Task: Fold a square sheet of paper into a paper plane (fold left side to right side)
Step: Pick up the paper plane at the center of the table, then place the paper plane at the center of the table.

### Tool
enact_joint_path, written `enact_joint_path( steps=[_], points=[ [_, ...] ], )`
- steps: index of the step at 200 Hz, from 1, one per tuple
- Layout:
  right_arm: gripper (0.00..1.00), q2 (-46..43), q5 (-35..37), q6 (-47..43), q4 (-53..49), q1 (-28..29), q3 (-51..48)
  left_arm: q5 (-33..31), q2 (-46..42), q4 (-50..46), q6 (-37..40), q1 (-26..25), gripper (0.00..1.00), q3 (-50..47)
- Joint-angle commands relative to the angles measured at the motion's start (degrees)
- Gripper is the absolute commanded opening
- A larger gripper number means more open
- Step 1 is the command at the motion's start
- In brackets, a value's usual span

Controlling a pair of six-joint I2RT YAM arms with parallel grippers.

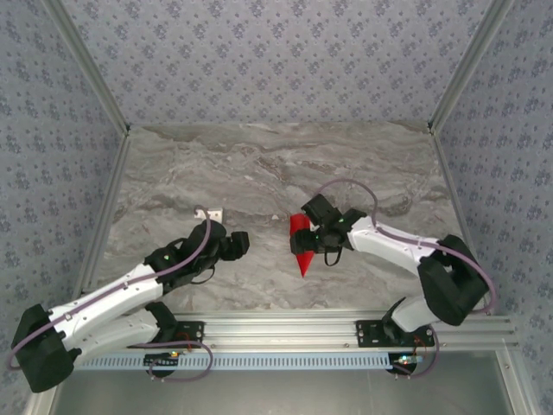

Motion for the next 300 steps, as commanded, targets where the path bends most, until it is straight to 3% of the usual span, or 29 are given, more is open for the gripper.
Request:
enact_joint_path(
  steps=[1,106,171,205,236,260,300],
  points=[
    [0.71,2.6,-0.4,-0.5,-2.0,0.8,2.7,-0.8,-1.6,-0.4,-0.4,0.2,0.74,-0.7],
    [0.42,8.4,0.9,-0.7,-0.8,1.8,4.9,-1.5,-2.5,-0.8,-0.5,0.3,0.75,-1.4],
    [0.31,13.3,1.5,0.6,-0.5,3.5,7.1,-1.1,-2.8,-1.4,-0.1,0.2,0.75,-1.1],
    [0.18,14.7,2.3,0.7,-2.9,2.6,9.8,-1.0,-3.4,-2.3,0.3,0.2,0.76,-0.8],
    [0.01,15.1,2.8,-1.6,-6.4,-0.1,15.5,0.3,-5.6,-3.2,1.4,0.3,0.83,-0.7],
    [0.01,18.5,4.2,-3.2,-13.0,-3.8,23.6,2.8,-7.8,-2.8,3.1,0.2,0.98,-1.1],
    [0.01,28.6,9.3,-3.5,-19.7,-8.0,38.0,5.1,-9.0,-3.6,4.1,0.2,0.98,-1.0]
  ],
)
